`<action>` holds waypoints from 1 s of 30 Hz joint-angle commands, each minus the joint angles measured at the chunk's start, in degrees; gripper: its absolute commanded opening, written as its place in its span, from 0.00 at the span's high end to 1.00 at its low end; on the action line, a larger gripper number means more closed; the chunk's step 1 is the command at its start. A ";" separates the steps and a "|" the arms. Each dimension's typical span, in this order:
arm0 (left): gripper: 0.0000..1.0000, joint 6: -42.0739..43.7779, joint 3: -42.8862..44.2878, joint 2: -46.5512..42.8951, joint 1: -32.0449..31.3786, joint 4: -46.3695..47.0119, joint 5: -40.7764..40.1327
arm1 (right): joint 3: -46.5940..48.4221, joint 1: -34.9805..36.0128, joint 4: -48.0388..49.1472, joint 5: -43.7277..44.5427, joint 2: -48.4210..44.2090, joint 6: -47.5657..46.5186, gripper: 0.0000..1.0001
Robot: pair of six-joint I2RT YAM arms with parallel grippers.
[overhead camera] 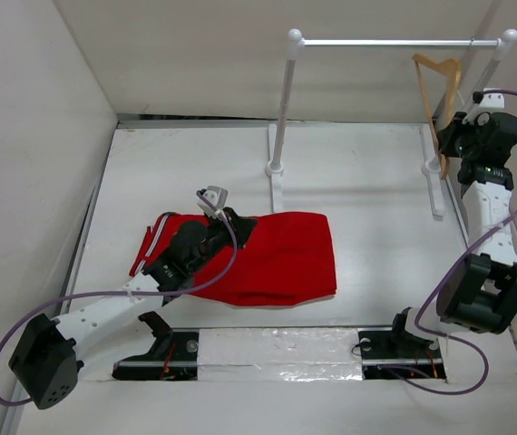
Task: Place the trousers on the hanger
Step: Pick up the hanger from the clothesline.
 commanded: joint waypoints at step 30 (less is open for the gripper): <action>0.64 0.41 4.39 3.73 -0.29 2.66 0.68 | -35.89 19.30 15.49 17.10 -37.67 13.66 1.00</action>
